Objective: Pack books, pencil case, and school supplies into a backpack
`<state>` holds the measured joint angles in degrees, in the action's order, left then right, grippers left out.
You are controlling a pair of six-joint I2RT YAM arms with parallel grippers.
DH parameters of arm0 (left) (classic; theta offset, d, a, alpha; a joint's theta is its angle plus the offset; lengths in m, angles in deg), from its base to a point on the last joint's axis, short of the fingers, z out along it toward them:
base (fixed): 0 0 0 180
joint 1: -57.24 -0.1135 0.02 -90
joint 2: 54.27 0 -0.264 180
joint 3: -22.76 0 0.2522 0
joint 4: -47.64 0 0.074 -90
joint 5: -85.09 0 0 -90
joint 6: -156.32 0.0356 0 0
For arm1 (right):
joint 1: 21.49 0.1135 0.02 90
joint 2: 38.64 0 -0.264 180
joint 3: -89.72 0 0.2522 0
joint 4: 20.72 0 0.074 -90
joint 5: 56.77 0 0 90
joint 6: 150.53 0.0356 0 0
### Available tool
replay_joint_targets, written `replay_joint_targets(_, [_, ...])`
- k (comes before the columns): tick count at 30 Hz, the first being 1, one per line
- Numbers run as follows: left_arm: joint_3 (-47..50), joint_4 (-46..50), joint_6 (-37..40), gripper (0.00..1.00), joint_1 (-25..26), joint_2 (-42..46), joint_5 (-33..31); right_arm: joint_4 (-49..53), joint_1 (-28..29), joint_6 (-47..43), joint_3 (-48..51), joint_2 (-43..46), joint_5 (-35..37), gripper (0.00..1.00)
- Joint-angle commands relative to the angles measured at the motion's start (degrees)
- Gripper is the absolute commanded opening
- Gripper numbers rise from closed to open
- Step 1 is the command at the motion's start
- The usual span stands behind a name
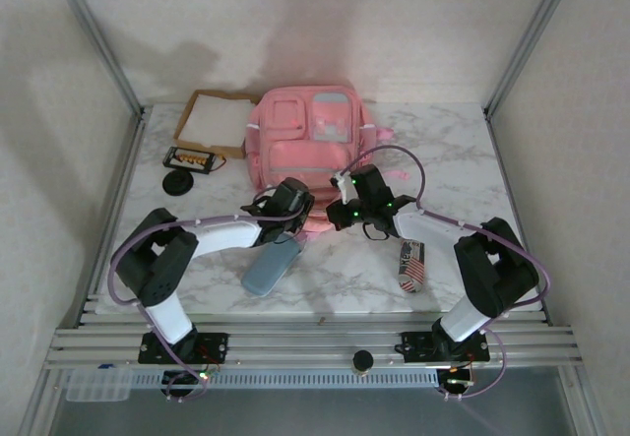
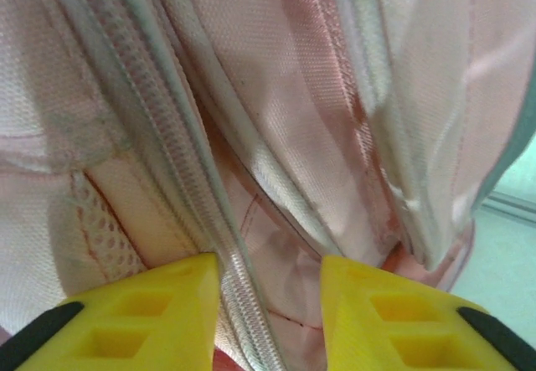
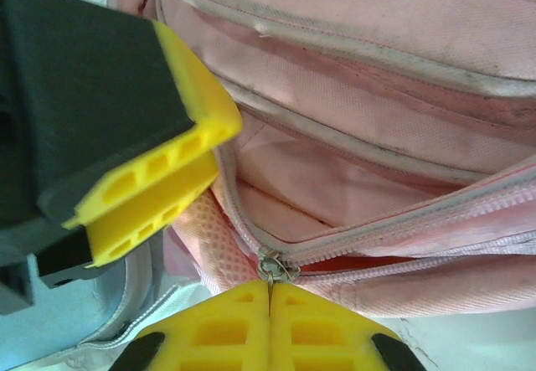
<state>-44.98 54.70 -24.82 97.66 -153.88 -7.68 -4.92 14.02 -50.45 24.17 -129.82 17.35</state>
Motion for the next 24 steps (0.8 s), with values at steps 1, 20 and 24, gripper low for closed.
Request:
replay_joint_targets(1, [-2.4,2.4,-2.8,0.3,1.0,-2.7,1.9,0.1,0.5,0.8,-0.4,1.6,-0.9,0.0])
replay_joint_targets(20, [3.3,10.5,5.2,0.0,-3.1,6.1,-6.9,7.1,-2.5,-0.3,-1.7,3.2,17.3,0.0])
replay_joint_targets(24, [6.3,10.7,7.9,0.0,-6.4,9.2,-7.0,8.7,-4.6,0.3,-4.0,1.1,18.7,0.0])
